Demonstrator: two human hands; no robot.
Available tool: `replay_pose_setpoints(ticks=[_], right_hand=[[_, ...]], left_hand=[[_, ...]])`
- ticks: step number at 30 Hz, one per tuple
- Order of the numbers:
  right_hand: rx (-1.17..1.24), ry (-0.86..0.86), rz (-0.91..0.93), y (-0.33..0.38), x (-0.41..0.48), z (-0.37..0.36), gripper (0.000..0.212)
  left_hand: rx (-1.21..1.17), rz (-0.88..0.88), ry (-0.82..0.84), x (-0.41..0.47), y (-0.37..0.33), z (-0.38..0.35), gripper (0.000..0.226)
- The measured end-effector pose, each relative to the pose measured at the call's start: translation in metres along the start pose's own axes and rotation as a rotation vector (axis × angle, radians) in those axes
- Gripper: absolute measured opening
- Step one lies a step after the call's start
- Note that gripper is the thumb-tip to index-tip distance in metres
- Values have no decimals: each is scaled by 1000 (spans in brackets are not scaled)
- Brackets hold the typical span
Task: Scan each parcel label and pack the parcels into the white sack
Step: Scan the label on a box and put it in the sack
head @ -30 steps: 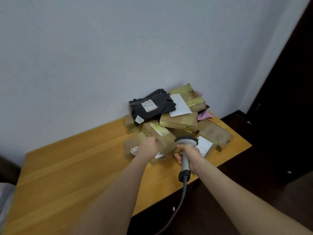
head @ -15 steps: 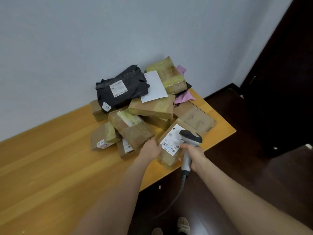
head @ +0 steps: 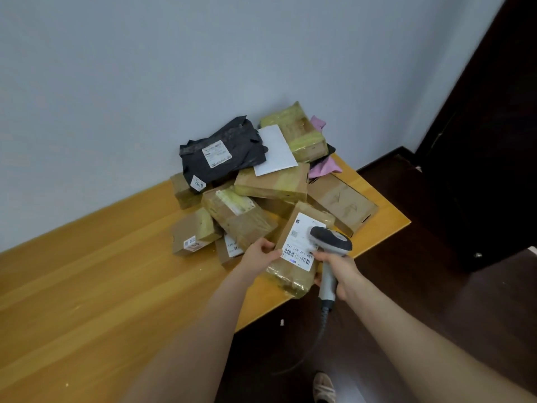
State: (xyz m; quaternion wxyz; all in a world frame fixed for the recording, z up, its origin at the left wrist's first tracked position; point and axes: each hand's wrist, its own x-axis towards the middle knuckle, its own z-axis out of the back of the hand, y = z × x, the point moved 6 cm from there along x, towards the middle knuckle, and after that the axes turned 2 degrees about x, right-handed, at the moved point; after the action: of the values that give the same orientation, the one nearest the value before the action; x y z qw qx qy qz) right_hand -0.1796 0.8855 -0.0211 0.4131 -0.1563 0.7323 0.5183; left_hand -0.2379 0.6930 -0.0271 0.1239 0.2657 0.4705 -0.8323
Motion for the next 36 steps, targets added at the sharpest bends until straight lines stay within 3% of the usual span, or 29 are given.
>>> replay_pose_setpoints(ticks=[5, 10, 18, 20, 24, 28, 31, 36], right_hand=[[28, -29, 113, 12, -41, -5, 16], [19, -51, 252, 35, -86, -35, 22], [-109, 75, 432, 46, -141, -132, 21], [-143, 119, 423, 40, -147, -152, 30], [-205, 254, 399, 34, -153, -195, 35], [-253, 345, 453, 24, -165, -225, 22], [-296, 459, 434, 5, -171, -235, 8], [-448, 623, 502, -22, -191, -250, 9]], left_hand=[[-253, -4, 51, -37, -10, 19, 30], [-460, -58, 5, -72, -17, 62, 51], [-627, -102, 6, -128, 11, 152, 57], [-636, -81, 1, -140, 22, 172, 60], [-663, -44, -163, -151, 47, 205, 49], [-714, -12, -421, -160, 67, 230, 42], [-767, -13, -569, -165, 81, 249, 43], [-791, -8, -723, -175, 108, 272, 48]])
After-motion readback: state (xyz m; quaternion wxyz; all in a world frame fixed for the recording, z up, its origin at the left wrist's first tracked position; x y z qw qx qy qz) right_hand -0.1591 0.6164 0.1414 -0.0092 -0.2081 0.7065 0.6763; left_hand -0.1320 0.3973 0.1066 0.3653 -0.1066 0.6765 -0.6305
